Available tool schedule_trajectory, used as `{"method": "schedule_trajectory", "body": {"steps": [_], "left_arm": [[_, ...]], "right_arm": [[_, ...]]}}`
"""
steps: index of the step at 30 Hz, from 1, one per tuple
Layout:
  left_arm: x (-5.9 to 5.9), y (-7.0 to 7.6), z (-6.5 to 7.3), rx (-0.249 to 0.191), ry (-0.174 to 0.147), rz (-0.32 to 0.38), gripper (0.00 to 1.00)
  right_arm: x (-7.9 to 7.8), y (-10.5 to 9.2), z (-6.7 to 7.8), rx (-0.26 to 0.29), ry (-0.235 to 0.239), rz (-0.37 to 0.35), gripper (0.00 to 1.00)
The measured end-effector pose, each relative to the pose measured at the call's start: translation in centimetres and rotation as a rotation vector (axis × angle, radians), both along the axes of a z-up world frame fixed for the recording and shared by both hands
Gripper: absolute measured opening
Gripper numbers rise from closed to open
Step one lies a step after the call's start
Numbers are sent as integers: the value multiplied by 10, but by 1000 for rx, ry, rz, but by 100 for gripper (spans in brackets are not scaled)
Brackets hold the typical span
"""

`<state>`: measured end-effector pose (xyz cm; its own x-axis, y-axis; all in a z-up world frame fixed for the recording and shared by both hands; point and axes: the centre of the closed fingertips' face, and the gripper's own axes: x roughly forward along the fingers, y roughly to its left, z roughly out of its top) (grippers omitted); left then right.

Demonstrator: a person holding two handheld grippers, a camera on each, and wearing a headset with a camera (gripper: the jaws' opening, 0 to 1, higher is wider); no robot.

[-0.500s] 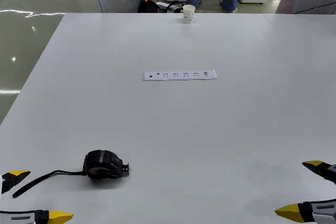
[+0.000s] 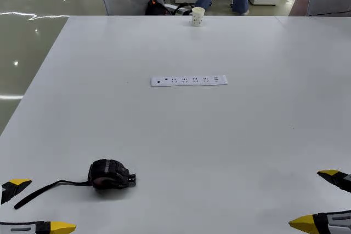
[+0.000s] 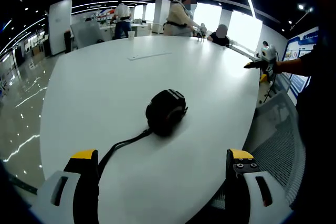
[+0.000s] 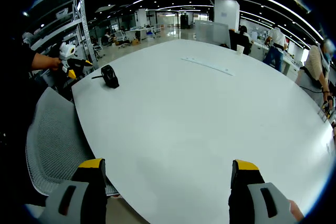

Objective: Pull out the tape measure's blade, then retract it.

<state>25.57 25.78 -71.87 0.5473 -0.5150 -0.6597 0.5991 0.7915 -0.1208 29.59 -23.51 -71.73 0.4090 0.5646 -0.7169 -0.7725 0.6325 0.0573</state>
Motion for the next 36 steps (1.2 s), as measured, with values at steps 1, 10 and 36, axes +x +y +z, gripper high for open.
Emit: {"method": "schedule_trajectory", "body": {"steps": [1,10,36], "left_arm": [[1,0,0,0,1,0,99],[-2,-2,-2,60,9,-54,99],[7,-35,-23,225,84,-377,99]], "right_arm": [[0,0,-1,0,2,0,99],[5,4,0,4,-5,12,99],[21,62,-20,-55,-5,211,99]]}}
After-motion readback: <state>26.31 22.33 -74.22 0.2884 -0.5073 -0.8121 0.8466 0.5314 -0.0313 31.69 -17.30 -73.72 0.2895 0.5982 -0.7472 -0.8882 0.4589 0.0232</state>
